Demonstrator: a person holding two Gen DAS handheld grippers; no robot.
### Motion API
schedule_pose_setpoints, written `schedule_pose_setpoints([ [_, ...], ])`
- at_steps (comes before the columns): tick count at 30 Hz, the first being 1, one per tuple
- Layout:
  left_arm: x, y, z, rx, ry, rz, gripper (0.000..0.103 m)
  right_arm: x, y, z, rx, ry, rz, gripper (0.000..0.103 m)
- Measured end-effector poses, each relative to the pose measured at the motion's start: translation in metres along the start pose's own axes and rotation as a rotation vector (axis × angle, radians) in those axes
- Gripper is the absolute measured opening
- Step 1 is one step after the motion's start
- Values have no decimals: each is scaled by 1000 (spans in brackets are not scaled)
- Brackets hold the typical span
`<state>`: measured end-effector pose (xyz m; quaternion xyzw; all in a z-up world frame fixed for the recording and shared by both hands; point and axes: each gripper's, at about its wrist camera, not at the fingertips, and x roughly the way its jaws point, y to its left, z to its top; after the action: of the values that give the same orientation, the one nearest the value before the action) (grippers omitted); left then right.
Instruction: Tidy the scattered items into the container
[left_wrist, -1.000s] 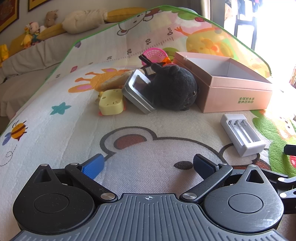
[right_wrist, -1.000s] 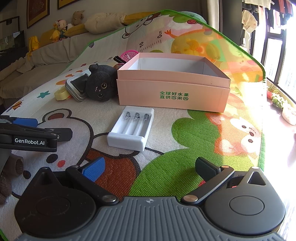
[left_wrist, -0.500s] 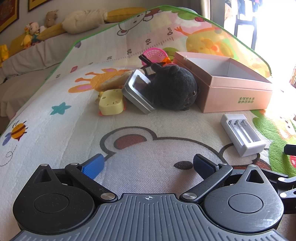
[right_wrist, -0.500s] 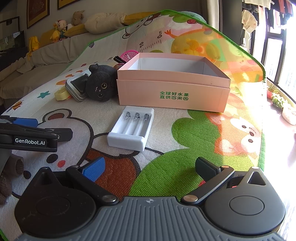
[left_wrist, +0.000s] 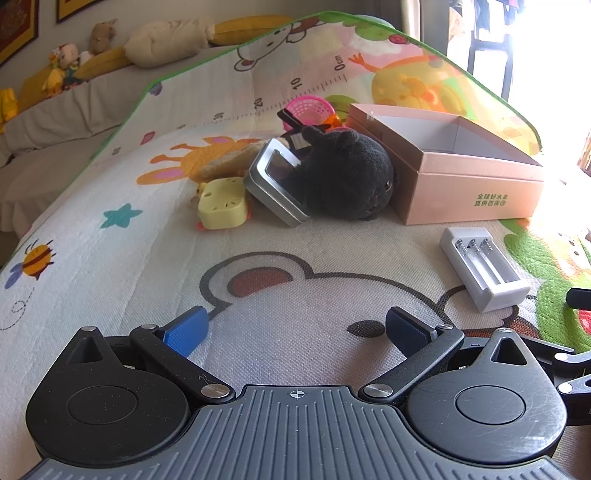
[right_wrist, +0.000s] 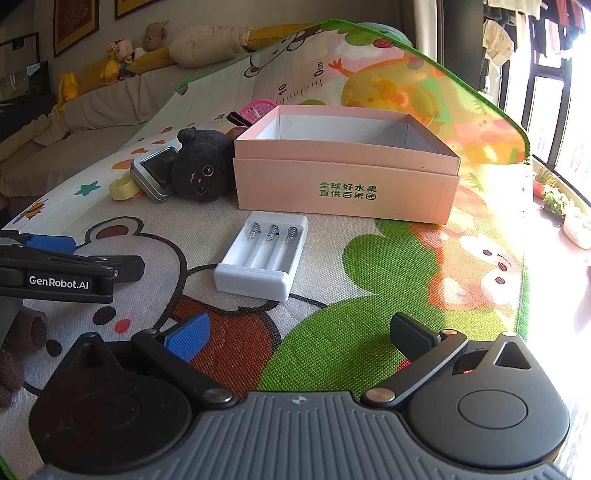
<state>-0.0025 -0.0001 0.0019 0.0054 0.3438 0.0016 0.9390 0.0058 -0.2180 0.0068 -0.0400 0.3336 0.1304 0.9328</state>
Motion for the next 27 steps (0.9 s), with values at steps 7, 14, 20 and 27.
schedule_pose_setpoints([
  [7, 1, 1, 2, 7, 15, -3, 103, 0, 1, 0, -7, 8, -4, 103],
  [14, -1, 3, 2, 17, 35, -34, 103, 1, 0, 6, -32, 60, 20, 103],
  [20, -7, 2, -1, 35, 41, -54, 103, -6, -3, 2, -20, 84, 29, 103],
  [27, -6, 4, 0, 47, 37, -72, 103, -5, -3, 4, -23, 108, 37, 103],
])
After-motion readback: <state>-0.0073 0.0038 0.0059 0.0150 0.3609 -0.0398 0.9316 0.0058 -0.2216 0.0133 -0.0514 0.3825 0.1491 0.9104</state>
